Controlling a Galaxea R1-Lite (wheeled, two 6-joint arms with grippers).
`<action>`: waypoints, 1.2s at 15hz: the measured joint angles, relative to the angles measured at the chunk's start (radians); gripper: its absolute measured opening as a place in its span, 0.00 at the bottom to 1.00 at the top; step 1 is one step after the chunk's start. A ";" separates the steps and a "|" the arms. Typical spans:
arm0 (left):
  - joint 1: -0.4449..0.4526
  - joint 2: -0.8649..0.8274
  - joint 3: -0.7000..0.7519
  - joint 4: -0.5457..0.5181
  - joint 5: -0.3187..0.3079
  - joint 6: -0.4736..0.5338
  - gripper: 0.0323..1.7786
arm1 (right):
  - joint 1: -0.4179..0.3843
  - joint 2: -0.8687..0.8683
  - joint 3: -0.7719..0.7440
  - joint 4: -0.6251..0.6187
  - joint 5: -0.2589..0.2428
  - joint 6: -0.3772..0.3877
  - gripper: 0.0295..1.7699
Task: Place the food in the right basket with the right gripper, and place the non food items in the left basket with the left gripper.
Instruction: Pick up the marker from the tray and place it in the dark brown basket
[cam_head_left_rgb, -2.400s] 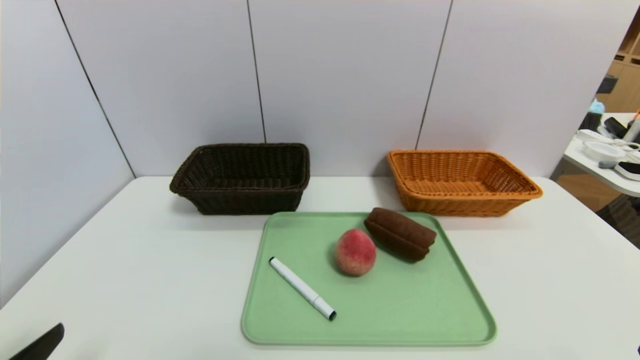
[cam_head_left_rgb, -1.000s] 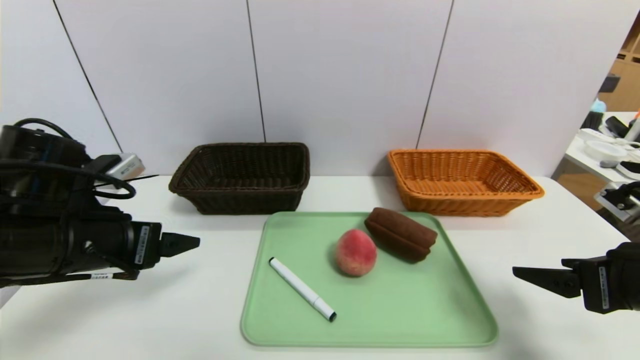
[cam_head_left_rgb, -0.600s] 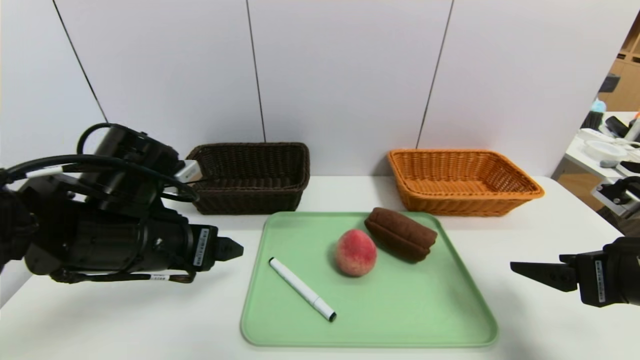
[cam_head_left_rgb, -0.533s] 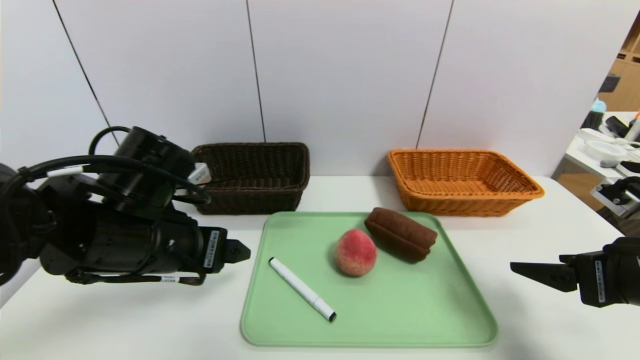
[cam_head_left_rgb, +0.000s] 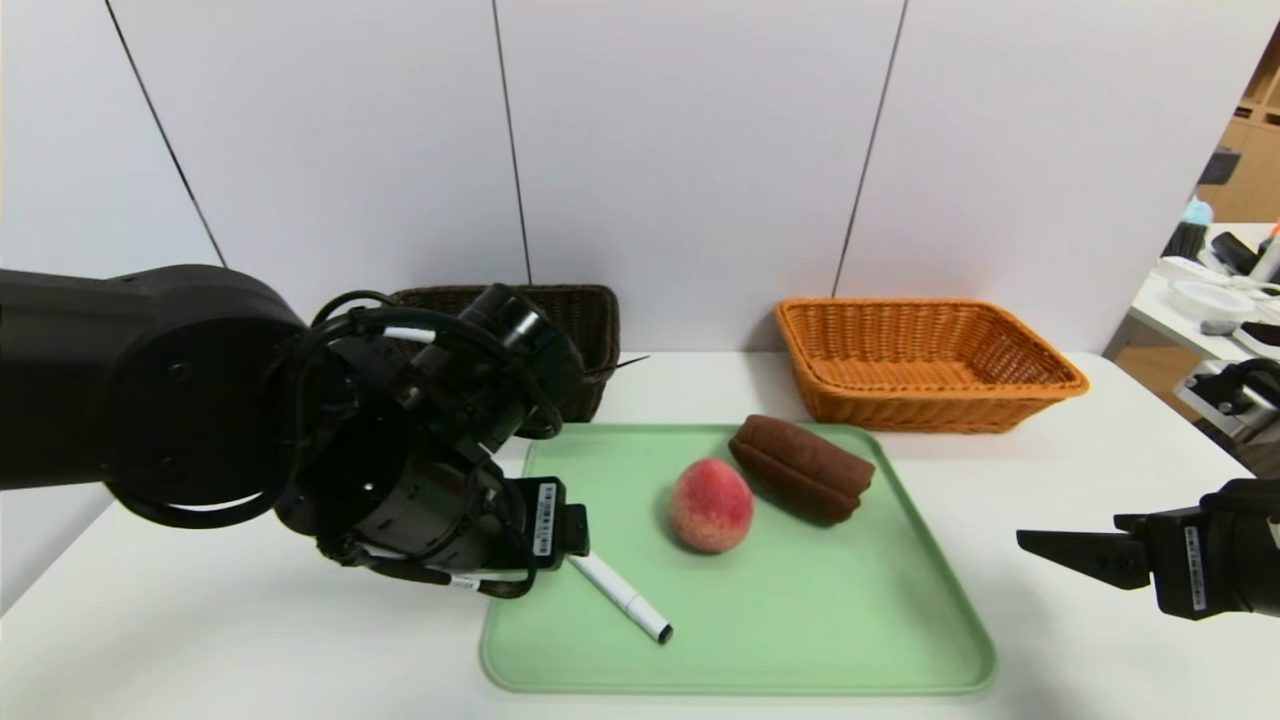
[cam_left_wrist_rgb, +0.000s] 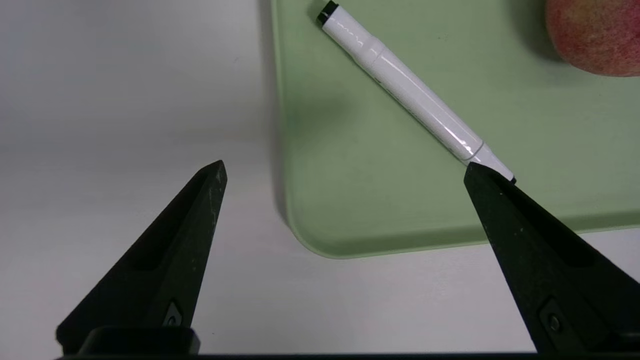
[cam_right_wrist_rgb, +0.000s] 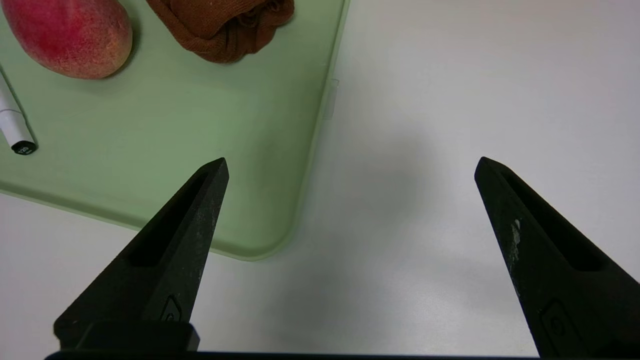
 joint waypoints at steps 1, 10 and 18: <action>-0.013 0.023 -0.035 0.026 0.001 -0.024 0.95 | 0.000 0.000 0.001 0.000 0.000 0.000 0.96; -0.078 0.286 -0.371 0.320 0.116 -0.325 0.95 | -0.001 -0.032 0.018 0.001 -0.003 0.003 0.96; -0.076 0.359 -0.482 0.336 0.121 -0.426 0.95 | -0.001 -0.067 0.035 0.010 0.000 0.004 0.96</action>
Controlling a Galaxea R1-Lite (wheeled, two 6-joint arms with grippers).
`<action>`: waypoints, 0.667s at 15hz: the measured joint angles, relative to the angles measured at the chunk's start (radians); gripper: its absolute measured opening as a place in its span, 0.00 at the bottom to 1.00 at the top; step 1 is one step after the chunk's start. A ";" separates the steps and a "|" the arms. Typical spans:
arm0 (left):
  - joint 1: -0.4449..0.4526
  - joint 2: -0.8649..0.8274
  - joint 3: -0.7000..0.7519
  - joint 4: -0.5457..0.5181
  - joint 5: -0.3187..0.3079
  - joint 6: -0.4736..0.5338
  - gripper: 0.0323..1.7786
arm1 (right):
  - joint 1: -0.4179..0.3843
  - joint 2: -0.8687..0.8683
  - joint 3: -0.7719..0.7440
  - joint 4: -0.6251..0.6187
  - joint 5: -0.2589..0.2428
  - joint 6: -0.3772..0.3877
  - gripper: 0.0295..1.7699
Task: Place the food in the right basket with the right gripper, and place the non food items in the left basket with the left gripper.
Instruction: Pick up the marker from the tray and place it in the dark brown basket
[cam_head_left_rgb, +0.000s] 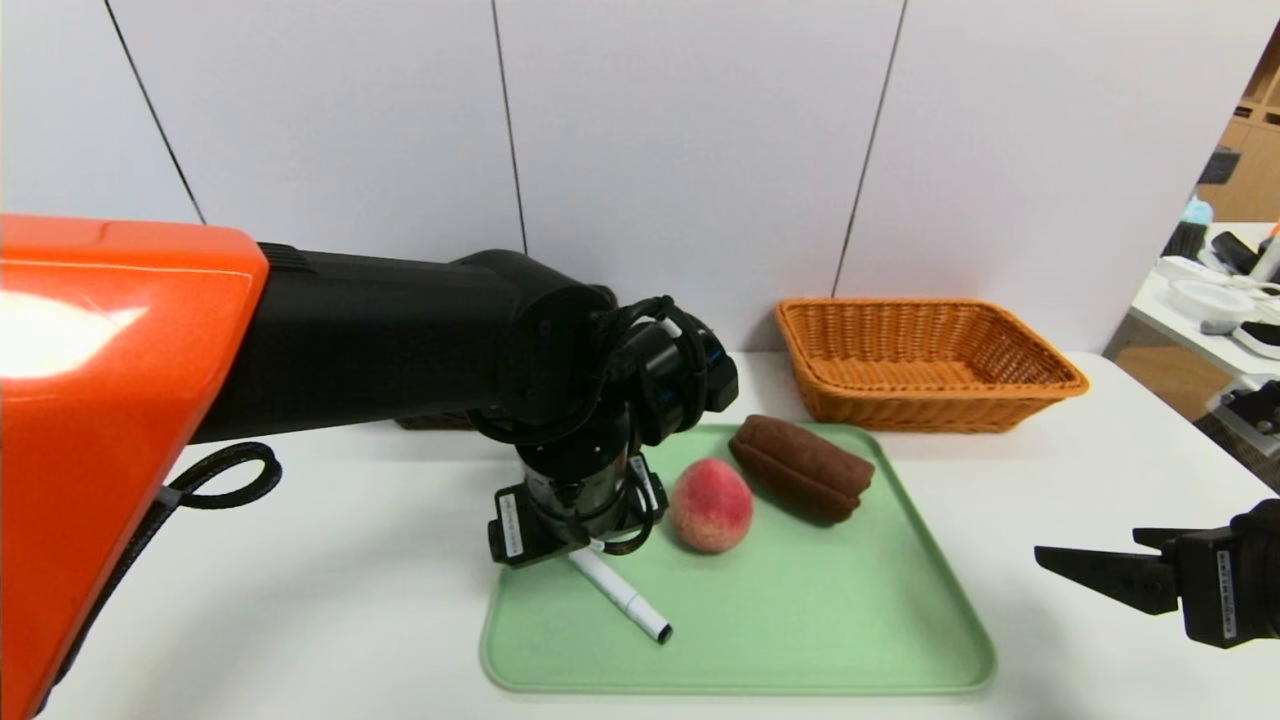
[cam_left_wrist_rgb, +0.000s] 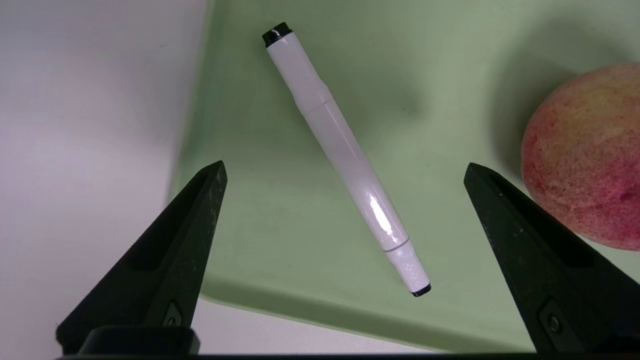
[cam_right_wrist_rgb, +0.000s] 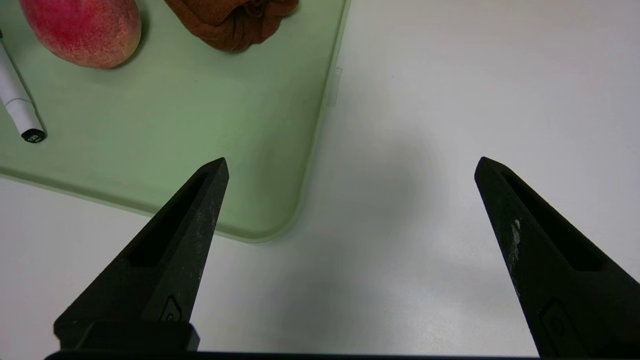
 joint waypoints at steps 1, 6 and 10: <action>0.001 0.005 -0.004 -0.003 0.002 -0.013 0.95 | 0.000 -0.003 0.002 0.001 0.001 0.000 0.96; 0.003 0.034 -0.048 0.027 0.021 -0.069 0.95 | 0.012 -0.007 -0.001 -0.006 0.018 0.002 0.96; 0.003 0.059 -0.055 0.028 0.036 -0.103 0.95 | 0.029 -0.007 -0.006 -0.006 0.020 0.004 0.96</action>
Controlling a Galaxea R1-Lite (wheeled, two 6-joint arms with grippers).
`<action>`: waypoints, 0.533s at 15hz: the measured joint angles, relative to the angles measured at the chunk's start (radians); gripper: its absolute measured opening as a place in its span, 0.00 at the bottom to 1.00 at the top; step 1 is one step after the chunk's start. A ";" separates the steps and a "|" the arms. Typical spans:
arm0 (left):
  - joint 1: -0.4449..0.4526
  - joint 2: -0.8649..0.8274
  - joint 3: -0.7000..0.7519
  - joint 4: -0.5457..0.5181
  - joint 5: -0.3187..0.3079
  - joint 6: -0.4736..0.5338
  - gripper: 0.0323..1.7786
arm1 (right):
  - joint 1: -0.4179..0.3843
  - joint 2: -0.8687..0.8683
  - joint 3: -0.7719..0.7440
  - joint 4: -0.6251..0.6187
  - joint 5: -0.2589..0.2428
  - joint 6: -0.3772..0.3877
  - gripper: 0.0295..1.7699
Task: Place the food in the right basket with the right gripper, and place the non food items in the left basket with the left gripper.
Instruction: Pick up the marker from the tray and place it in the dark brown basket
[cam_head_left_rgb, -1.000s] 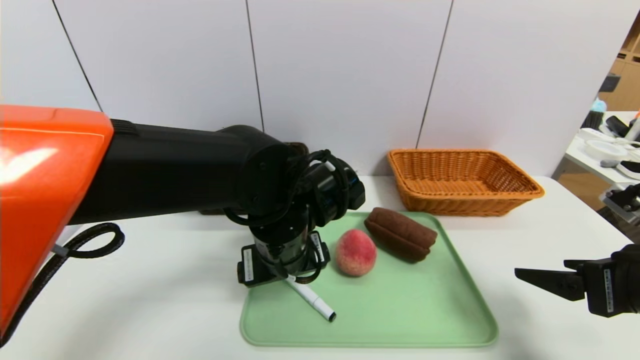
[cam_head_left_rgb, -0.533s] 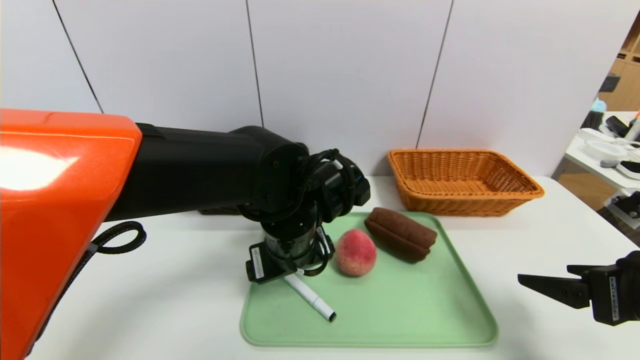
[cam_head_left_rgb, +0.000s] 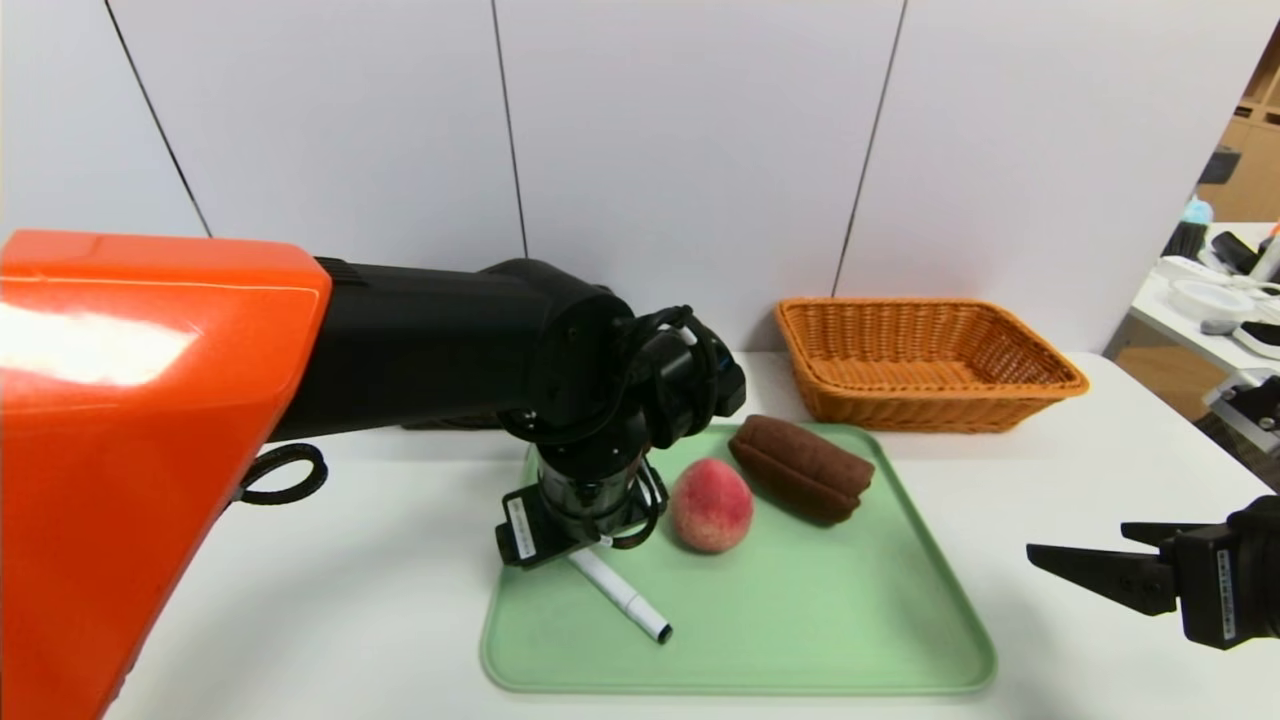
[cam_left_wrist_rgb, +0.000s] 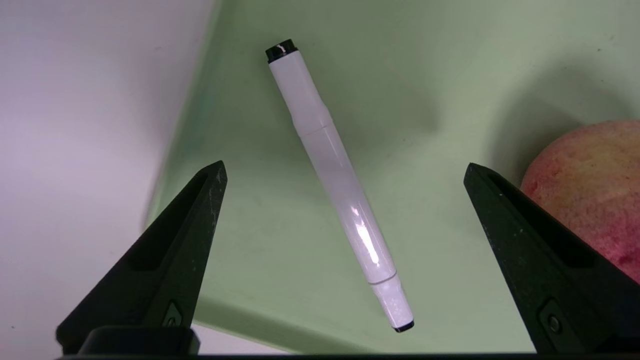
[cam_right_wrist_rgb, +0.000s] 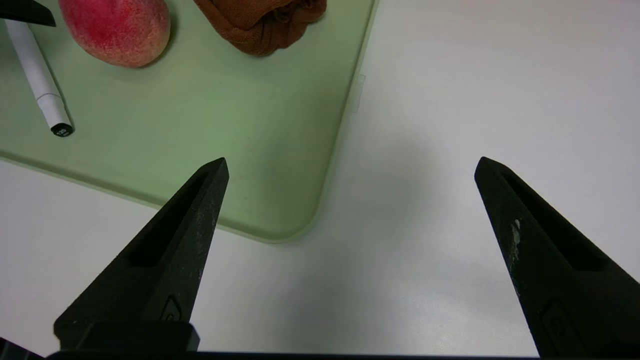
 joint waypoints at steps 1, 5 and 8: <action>0.000 0.008 -0.003 0.000 0.008 -0.004 0.95 | 0.001 0.000 -0.001 0.000 0.000 0.001 0.96; -0.001 0.022 -0.009 -0.001 0.036 -0.043 0.95 | 0.003 0.004 0.001 0.001 0.001 0.006 0.96; -0.001 0.025 -0.010 -0.001 0.037 -0.054 0.95 | 0.003 0.004 0.002 0.001 0.001 0.005 0.96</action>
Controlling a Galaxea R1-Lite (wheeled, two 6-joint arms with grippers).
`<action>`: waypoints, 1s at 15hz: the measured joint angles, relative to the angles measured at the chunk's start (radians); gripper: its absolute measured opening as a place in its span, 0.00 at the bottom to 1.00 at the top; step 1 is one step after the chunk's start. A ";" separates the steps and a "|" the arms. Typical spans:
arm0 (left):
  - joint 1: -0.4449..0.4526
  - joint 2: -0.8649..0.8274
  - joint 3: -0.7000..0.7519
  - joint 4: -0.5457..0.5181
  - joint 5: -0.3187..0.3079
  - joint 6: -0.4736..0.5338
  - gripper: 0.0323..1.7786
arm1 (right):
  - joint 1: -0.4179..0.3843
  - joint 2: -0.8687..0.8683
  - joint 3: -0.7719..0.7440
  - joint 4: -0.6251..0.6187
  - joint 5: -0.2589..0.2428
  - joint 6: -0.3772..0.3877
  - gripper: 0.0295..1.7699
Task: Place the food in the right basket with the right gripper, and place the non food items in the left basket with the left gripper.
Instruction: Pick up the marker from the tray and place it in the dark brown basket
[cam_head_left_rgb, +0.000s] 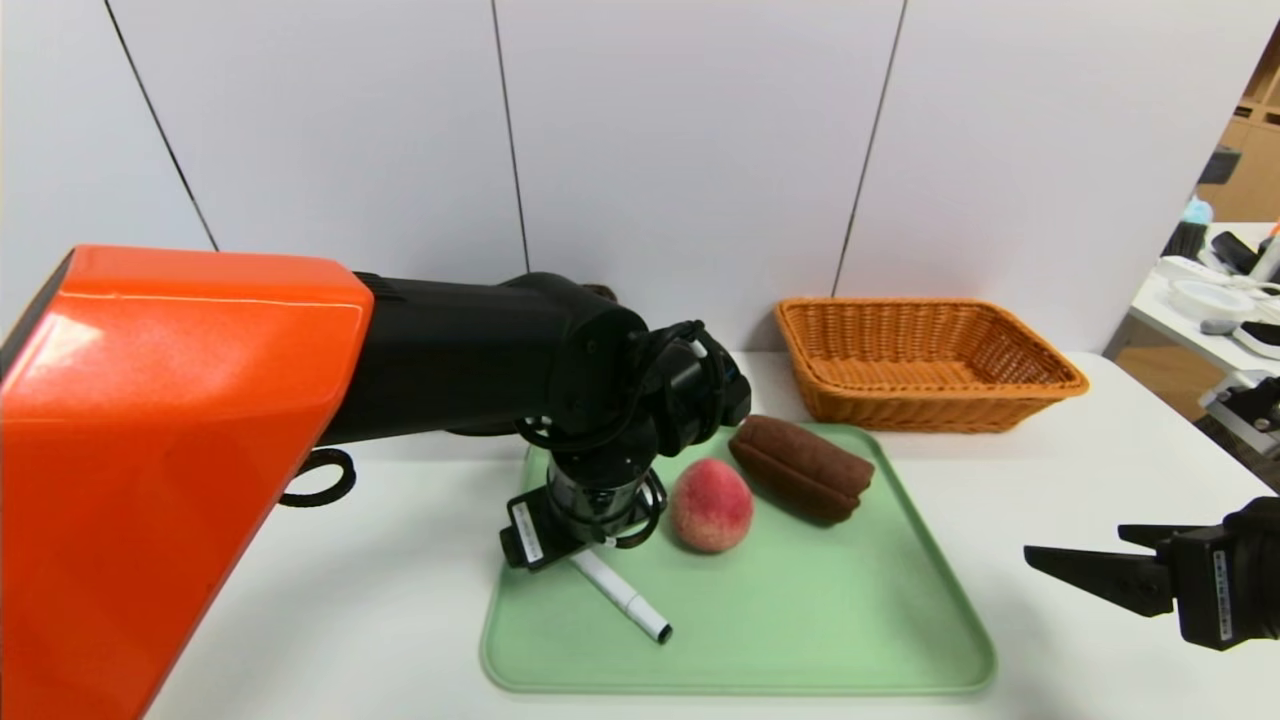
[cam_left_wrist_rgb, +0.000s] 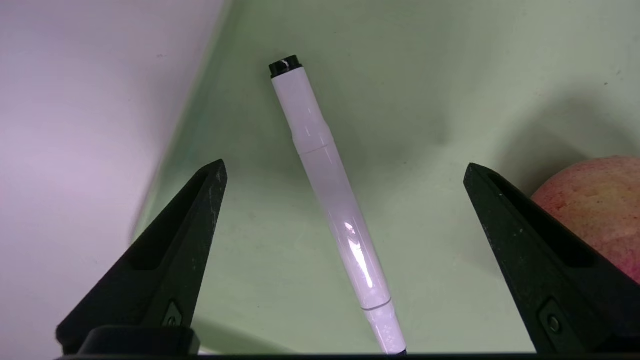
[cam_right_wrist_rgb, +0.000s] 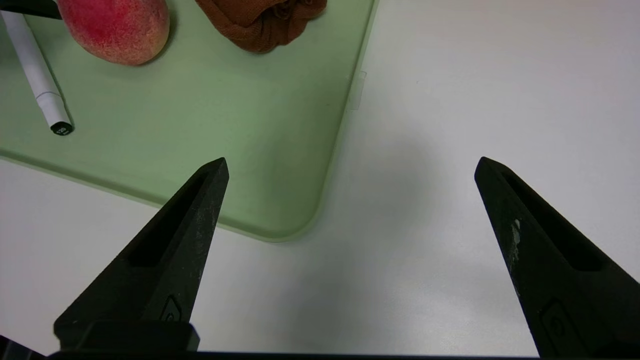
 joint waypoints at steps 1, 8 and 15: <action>0.000 0.001 0.001 0.000 0.000 -0.009 0.95 | 0.000 0.000 0.000 0.000 0.000 0.000 0.96; 0.000 0.016 0.009 0.000 -0.001 -0.022 0.95 | 0.001 0.000 0.005 0.003 0.000 0.001 0.96; 0.000 0.031 0.008 0.000 -0.004 -0.024 0.94 | 0.000 0.000 0.008 0.003 0.000 0.001 0.96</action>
